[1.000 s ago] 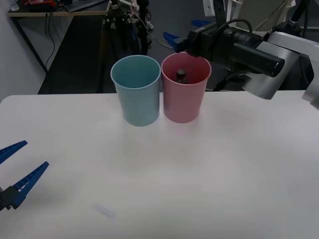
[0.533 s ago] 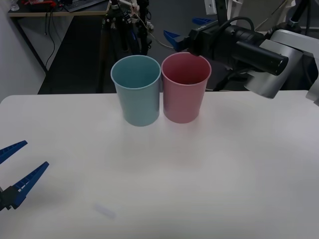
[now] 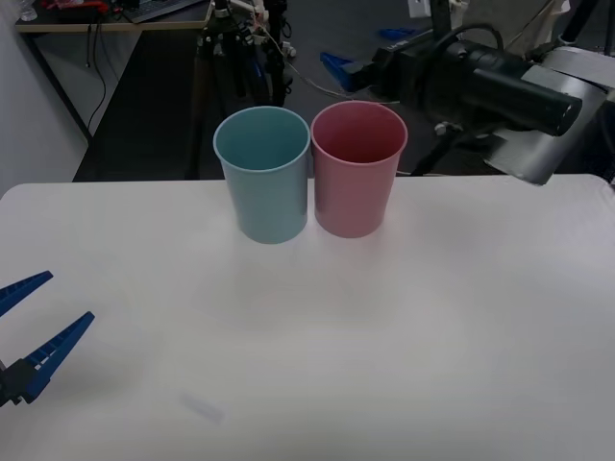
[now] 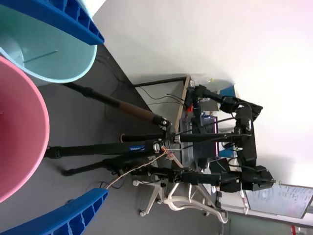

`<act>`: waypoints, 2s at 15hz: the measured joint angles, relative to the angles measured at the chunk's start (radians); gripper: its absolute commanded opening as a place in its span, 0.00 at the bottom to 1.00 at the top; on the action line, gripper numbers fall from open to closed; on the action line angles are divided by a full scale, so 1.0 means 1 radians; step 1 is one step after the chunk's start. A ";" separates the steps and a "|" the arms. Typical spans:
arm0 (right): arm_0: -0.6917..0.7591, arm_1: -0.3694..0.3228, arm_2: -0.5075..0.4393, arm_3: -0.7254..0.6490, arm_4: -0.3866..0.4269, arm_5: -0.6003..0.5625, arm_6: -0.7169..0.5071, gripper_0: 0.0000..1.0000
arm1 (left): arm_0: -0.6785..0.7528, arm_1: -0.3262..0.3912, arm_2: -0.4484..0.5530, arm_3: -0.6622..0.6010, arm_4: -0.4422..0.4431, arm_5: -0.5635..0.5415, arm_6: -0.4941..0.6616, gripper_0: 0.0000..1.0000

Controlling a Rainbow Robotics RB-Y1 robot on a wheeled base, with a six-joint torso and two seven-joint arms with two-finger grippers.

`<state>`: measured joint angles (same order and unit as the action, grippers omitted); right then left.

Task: Grasp the object on the table and drop it into the matching bin: aluminum can to the light blue bin, PET bottle to the pink bin.

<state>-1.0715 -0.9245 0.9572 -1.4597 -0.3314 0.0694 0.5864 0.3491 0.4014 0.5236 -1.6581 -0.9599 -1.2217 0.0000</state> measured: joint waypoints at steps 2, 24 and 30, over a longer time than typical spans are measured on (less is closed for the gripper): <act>0.009 -0.026 0.000 -0.025 -0.019 -0.020 0.014 1.00 | 0.000 0.000 0.000 0.000 0.000 0.000 0.000 1.00; 0.953 -0.282 -0.657 -0.513 0.187 -0.269 -0.021 1.00 | 0.000 0.000 0.000 0.000 0.000 0.000 0.000 1.00; 1.209 -0.202 -0.811 -0.519 0.399 -0.399 -0.095 1.00 | 0.000 0.000 0.000 0.000 0.000 0.000 0.000 1.00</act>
<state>0.1374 -1.1266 0.1459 -1.9789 0.0679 -0.3294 0.4917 0.3491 0.4014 0.5236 -1.6581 -0.9599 -1.2217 0.0000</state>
